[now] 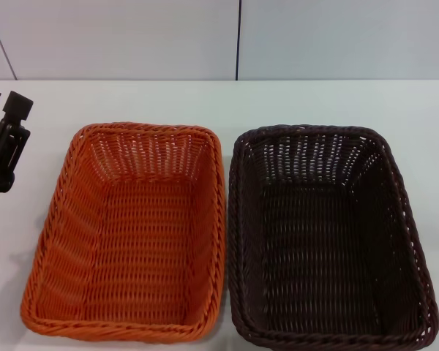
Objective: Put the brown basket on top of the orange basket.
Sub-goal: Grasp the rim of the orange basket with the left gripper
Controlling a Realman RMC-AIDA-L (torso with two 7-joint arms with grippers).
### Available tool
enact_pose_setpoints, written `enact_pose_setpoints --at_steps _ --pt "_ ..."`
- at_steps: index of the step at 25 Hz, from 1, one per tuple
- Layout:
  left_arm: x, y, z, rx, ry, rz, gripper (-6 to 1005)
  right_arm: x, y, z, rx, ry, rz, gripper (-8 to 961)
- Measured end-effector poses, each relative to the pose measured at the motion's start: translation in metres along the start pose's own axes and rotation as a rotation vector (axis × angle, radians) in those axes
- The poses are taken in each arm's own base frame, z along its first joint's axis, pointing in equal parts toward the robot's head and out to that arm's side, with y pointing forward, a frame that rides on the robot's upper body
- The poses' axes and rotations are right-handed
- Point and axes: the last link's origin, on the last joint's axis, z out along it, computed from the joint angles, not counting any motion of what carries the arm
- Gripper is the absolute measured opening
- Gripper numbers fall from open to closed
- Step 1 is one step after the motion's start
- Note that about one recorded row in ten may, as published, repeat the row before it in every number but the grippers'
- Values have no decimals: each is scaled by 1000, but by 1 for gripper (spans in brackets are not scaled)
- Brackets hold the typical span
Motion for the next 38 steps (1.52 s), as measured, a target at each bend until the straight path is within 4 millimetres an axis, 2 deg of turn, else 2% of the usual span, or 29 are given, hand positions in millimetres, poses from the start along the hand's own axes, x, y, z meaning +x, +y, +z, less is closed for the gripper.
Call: enact_pose_setpoints --at_steps 22,28,32,38 --pt "-4 3 -6 102 40 -6 654 3 1 -2 -4 23 9 469" --pt "-4 3 -9 135 56 4 731 4 2 -5 2 33 17 469" --pt "-3 2 -13 169 69 9 862 5 2 -5 3 35 18 469" --pt "0 1 -15 180 90 12 840 6 2 -5 6 46 19 469"
